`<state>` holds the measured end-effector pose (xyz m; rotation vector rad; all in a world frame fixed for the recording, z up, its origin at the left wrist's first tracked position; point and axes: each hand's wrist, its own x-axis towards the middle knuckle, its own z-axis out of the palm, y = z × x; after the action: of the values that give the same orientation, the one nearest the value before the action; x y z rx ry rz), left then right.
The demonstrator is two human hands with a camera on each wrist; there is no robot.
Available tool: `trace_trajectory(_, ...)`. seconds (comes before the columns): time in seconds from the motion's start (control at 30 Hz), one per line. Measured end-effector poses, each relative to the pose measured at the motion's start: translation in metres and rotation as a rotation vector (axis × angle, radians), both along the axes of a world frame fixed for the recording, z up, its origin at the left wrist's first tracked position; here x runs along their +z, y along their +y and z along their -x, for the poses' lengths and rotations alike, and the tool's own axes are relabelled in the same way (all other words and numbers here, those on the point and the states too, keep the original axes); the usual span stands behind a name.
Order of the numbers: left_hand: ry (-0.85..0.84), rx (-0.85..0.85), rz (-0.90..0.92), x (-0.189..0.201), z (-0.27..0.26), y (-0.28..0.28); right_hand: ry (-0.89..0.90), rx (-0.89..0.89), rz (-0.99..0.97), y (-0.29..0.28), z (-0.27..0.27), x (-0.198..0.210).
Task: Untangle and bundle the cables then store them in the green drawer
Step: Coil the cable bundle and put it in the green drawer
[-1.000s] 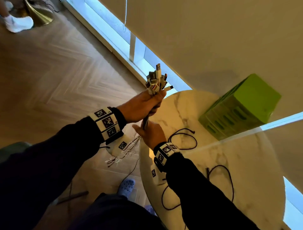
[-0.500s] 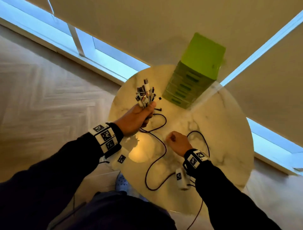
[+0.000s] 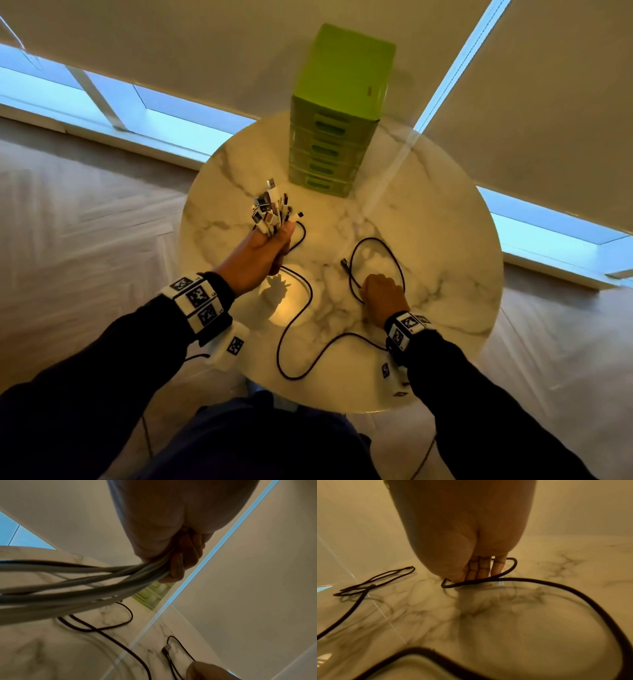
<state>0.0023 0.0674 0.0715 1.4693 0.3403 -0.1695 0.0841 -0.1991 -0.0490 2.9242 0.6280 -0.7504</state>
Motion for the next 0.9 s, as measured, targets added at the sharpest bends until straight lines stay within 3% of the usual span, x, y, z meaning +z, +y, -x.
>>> trace_trajectory(0.1,0.040,0.113,0.185,-0.001,-0.001,-0.010,-0.047,-0.128,-0.200,0.000,-0.022,0.024)
trace_trajectory(0.23,0.032,0.254,0.321,-0.003,-0.004,-0.021,-0.194,-0.397,-0.748,0.012,-0.057,0.089)
trace_trajectory(0.3,0.031,0.291,0.337,-0.004,-0.006,-0.025,-0.187,-0.407,-0.987,0.029,-0.060,0.124)
trace_trajectory(0.37,0.040,0.304,0.349,-0.002,-0.007,-0.031,-0.070,-0.306,-1.142,0.050,-0.045,0.149)
trace_trajectory(0.53,-0.058,0.250,0.370,0.004,-0.004,-0.032,0.188,-0.014,-1.127,0.093,0.025,0.163)
trace_trajectory(0.9,-0.062,0.185,0.132,0.015,0.008,-0.017,0.180,0.003,-0.990,0.124,0.055,0.149)
